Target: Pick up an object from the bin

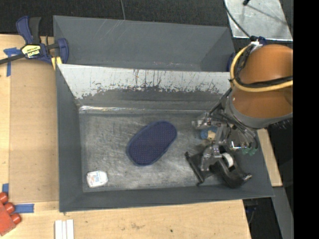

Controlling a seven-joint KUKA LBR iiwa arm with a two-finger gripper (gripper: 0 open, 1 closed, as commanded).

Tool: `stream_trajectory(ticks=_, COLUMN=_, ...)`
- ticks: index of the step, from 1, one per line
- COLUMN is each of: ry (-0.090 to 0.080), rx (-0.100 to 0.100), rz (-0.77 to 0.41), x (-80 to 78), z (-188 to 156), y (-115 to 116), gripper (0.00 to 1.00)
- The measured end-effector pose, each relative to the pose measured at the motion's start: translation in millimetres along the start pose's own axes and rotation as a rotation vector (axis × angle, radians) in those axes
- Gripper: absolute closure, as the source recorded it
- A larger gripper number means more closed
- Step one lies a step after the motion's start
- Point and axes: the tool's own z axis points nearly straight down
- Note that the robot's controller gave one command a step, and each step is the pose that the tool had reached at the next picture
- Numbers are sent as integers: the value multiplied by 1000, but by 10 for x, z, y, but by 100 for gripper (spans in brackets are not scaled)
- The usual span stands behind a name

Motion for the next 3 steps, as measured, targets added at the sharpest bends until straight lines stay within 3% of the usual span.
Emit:
stream_trajectory(ticks=1, ry=-11, rx=0, rz=60, x=-293, z=1749, y=-851, gripper=0)
stream_trajectory(ticks=2, ry=-36, rx=0, rz=57, x=-365, z=1673, y=-826, gripper=100)
stream_trajectory(ticks=3, ry=-14, rx=4, rz=-385, x=-794, z=600, y=-974, gripper=100)
